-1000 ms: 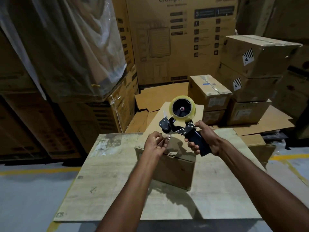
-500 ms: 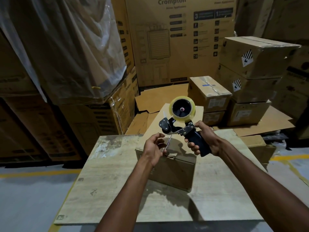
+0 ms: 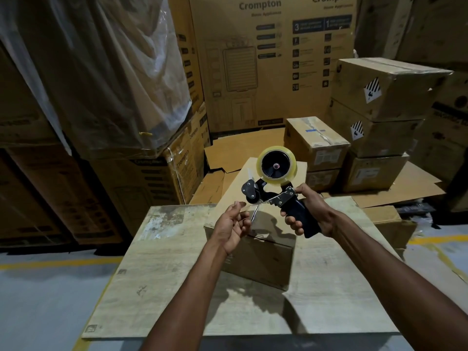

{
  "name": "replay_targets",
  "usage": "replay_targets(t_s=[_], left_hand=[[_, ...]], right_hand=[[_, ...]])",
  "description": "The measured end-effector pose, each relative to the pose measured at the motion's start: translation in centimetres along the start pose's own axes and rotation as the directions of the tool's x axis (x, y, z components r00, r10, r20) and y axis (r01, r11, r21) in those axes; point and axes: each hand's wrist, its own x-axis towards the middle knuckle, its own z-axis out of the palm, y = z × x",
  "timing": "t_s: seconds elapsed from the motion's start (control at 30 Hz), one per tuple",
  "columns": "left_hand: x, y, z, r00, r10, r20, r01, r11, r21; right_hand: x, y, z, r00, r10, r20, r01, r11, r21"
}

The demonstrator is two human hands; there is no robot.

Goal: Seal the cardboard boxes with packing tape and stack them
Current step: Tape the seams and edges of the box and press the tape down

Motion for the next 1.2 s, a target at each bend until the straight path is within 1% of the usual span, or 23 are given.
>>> replay_targets(t_s=[0.13, 0.3, 0.37, 0.4, 0.47, 0.53, 0.7, 0.8, 0.93, 1.0, 1.1, 1.2], left_hand=[[-0.1, 0.2, 0.3, 1.0, -0.001, 0.004, 0.001, 0.993, -0.119], [-0.1, 0.1, 0.1, 1.0, 0.002, -0.02, -0.005, 0.987, -0.16], [0.0, 0.0, 0.2, 0.999, -0.013, -0.038, 0.008, 0.99, -0.142], [0.2, 0.0, 0.2, 0.998, -0.012, -0.058, 0.006, 0.995, -0.097], [0.2, 0.0, 0.5, 0.993, 0.013, -0.117, -0.006, 0.998, 0.066], [0.3, 0.2, 0.7, 0.987, 0.041, -0.157, -0.005, 0.975, 0.224], [0.5, 1.0, 0.3, 0.985, -0.021, -0.17, 0.09, 0.908, 0.409], [1.0, 1.3, -0.3, 0.984, 0.043, -0.174, 0.059, 0.842, 0.537], [1.8, 1.8, -1.7, 0.986, 0.139, -0.093, -0.032, 0.702, 0.712], [2.0, 2.2, -2.5, 0.982, 0.182, -0.047, -0.082, 0.641, 0.763], [2.2, 3.7, -5.0, 0.954, 0.296, -0.05, -0.136, 0.573, 0.808], [2.6, 5.6, -8.5, 0.943, 0.332, -0.027, -0.15, 0.496, 0.855]], right_hand=[[-0.3, 0.1, 0.1, 1.0, -0.006, 0.0, 0.006, 1.0, -0.024], [-0.4, 0.2, 0.1, 1.0, -0.016, 0.012, 0.017, 1.0, -0.025], [-0.4, 0.3, 0.0, 1.0, -0.022, 0.018, 0.023, 0.999, -0.032], [-0.4, 0.3, 0.0, 1.0, -0.022, 0.021, 0.022, 0.999, -0.04], [-0.3, 0.4, -0.1, 1.0, -0.014, 0.024, 0.016, 0.998, -0.066], [-0.2, 0.6, -0.2, 1.0, -0.004, 0.031, 0.007, 0.996, -0.091], [0.2, 1.0, -0.6, 0.999, 0.004, 0.045, 0.002, 0.99, -0.142], [0.4, 1.3, -0.5, 0.998, 0.013, 0.055, -0.004, 0.986, -0.165], [0.8, 1.9, 0.4, 0.998, 0.02, 0.063, -0.008, 0.984, -0.18], [1.2, 2.1, 1.0, 0.998, 0.021, 0.062, -0.009, 0.981, -0.192], [1.4, 2.2, 1.2, 0.998, 0.018, 0.054, -0.007, 0.981, -0.193], [1.5, 2.0, 0.9, 0.999, 0.006, 0.043, 0.004, 0.972, -0.235]])
